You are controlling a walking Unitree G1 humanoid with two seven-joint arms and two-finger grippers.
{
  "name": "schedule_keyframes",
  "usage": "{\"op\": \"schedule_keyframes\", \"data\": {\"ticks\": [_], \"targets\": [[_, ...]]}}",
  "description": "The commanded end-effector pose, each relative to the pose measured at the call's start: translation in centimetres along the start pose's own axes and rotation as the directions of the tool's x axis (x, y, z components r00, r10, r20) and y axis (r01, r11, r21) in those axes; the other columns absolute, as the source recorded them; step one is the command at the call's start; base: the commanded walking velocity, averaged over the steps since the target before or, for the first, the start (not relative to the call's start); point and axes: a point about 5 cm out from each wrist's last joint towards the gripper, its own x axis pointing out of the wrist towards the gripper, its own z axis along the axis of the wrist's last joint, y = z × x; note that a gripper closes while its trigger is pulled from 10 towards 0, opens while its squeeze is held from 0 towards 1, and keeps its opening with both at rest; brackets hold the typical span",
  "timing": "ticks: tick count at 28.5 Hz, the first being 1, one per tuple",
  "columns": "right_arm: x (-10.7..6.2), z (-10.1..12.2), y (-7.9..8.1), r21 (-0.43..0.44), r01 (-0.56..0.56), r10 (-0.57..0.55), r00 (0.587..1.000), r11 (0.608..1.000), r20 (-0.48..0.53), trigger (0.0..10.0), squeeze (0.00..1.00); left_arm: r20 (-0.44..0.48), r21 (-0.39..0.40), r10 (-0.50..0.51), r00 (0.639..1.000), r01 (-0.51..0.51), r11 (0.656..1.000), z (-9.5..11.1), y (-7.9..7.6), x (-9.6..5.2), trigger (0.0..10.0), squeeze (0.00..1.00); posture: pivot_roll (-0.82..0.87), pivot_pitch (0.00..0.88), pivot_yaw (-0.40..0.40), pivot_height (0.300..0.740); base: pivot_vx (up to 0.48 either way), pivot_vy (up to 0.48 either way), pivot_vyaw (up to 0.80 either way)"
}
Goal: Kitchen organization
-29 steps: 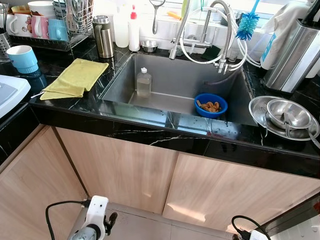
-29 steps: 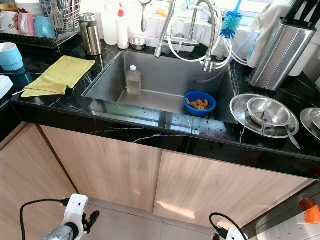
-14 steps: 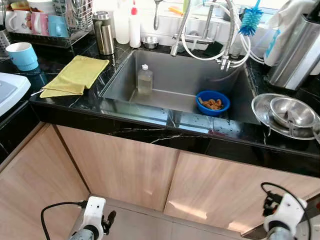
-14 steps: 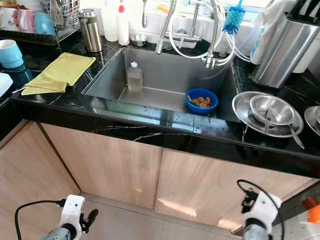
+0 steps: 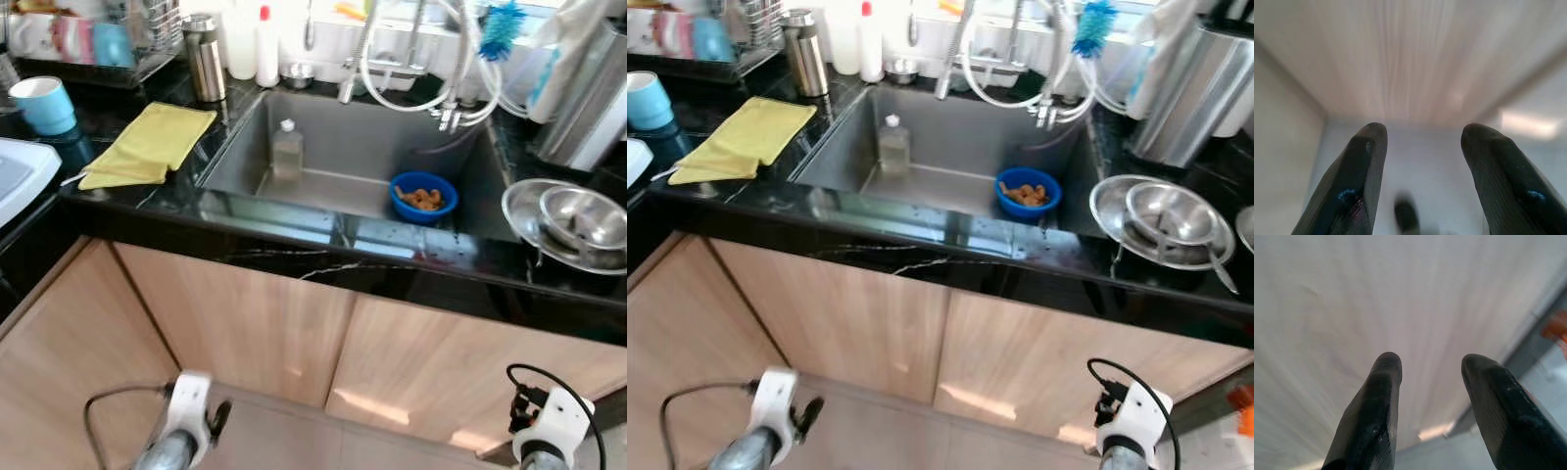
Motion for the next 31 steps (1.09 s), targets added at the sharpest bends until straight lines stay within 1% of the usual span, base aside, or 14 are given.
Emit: {"op": "schedule_keyframes", "data": {"ticks": [1,6,7,10,14,18,22,26,31], "targets": [[-0.3,0.2,-0.4,-0.014,-0.001,0.001,0.999,1.0,0.039,10.0,0.0,0.101,0.014,0.0,0.995,-0.002,1.0,3.5,-0.2,1.2,10.0,0.0,0.12,0.076,-0.077,0.74,0.0,0.0,0.0],[-0.5,0.2,-0.3,-0.006,-0.007,0.008,0.998,1.0,0.059,10.0,0.0,0.111,-0.012,-0.013,0.994,0.014,1.0,3.3,-0.1,1.1,10.0,0.0,0.12,0.079,-0.075,0.74,0.0,0.0,0.0],[-0.7,-0.1,0.1,-0.002,-0.019,0.02,0.999,1.0,0.048,10.0,0.0,0.118,-0.023,-0.018,0.993,0.021,1.0,3.3,0.0,1.0,10.0,0.0,0.12,0.078,-0.076,0.74,0.0,0.0,0.0],[-0.8,-0.4,0.6,-0.001,-0.033,0.033,0.999,0.999,0.031,10.0,0.0,0.112,-0.027,-0.021,0.994,0.024,0.999,3.1,0.0,1.0,10.0,0.0,0.12,0.077,-0.078,0.74,0.0,0.0,0.0],[-1.1,-0.8,0.8,0.002,-0.037,0.037,0.999,0.999,0.019,10.0,0.0,0.106,-0.027,-0.022,0.994,0.025,0.999,2.9,0.1,0.8,10.0,0.0,0.12,0.077,-0.078,0.74,0.0,0.0,0.0],[-1.3,-0.8,0.8,0.004,-0.039,0.039,0.999,0.999,0.03,10.0,0.0,0.121,-0.029,-0.025,0.992,0.029,0.999,2.6,0.4,0.6,10.0,0.0,0.12,0.081,-0.081,0.74,0.0,0.0,0.0],[-1.6,-0.8,0.5,0.008,-0.019,0.018,0.998,1.0,0.058,10.0,0.0,0.136,-0.024,-0.026,0.99,0.029,0.999,2.3,0.8,0.2,10.0,0.0,0.12,0.085,-0.083,0.74,0.0,0.0,0.0],[-2.1,-0.8,0.6,-0.011,-0.028,0.029,0.996,1.0,0.087,10.0,0.0,0.138,-0.01,-0.045,0.989,0.047,0.999,1.9,0.8,-0.2,10.0,0.0,0.11,0.091,-0.082,0.74,0.0,0.0,0.0],[-2.5,-1.1,0.7,-0.027,-0.041,0.043,0.995,0.999,0.089,10.0,0.0,0.136,-0.009,-0.046,0.99,0.048,0.999,1.7,0.9,-0.3,10.0,0.0,0.11,0.095,-0.08,0.74,0.0,0.0,0.0]]}}
